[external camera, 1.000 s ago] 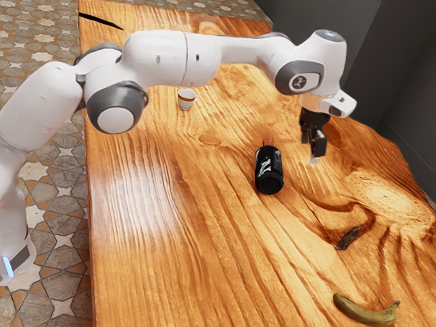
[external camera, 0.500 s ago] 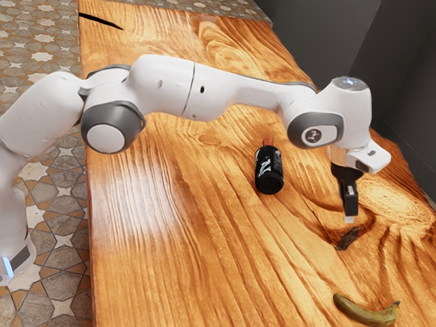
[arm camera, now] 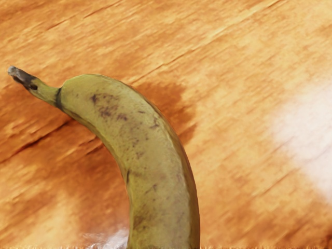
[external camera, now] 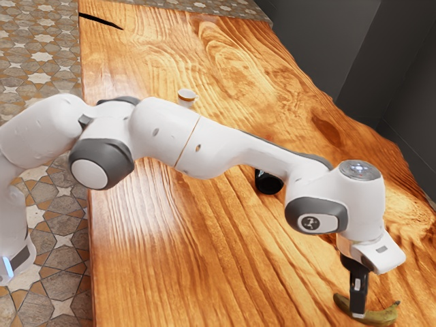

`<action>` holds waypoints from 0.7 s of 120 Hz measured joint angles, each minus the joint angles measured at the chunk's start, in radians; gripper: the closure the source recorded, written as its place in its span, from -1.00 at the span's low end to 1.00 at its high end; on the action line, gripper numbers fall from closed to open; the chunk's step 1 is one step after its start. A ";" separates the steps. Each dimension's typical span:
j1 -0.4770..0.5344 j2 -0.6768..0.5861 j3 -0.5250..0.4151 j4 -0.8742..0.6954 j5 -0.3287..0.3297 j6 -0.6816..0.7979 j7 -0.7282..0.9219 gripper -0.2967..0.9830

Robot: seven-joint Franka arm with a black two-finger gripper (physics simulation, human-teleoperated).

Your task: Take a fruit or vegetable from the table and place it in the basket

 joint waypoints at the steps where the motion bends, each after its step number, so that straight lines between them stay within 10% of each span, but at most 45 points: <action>1: 0.001 0.004 0.000 0.000 0.000 0.002 0.000 -0.50; 84: 0.028 0.123 0.097 0.071 0.002 0.129 0.004 -0.49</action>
